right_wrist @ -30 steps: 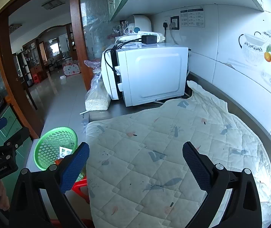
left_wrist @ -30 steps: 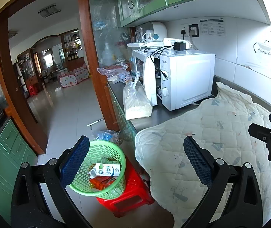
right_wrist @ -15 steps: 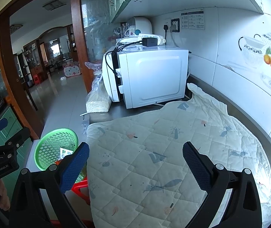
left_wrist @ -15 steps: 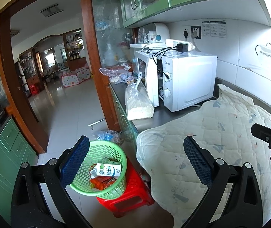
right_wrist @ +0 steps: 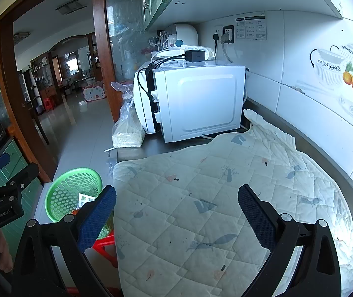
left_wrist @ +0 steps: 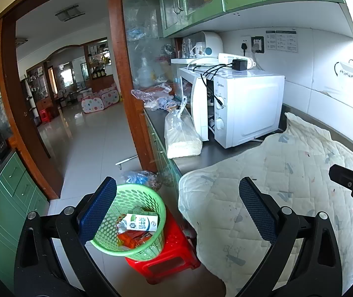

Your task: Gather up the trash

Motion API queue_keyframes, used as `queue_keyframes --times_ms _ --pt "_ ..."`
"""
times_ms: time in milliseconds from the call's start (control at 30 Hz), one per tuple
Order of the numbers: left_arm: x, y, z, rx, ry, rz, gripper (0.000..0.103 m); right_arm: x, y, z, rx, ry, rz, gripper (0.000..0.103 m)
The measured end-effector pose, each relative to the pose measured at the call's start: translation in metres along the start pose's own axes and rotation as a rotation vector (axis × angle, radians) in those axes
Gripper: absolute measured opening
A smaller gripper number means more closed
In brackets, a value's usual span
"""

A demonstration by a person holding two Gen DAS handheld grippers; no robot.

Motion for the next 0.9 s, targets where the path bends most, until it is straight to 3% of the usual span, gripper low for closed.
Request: queue_keyframes --times_ms 900 --pt "0.0025 0.0008 -0.0017 0.003 0.0 0.009 0.098 -0.0003 0.0019 0.0017 0.002 -0.005 0.002 0.096"
Point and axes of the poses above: each gripper's, at about its wrist camera, not at the fingertips, and z roughly against the way its jaws point, y to its left, x to its top, the point moved 6 cm from there along -z, roughly the way its jaws point, and after that the axes turned 11 degrees about -x, right-handed, at the moved point
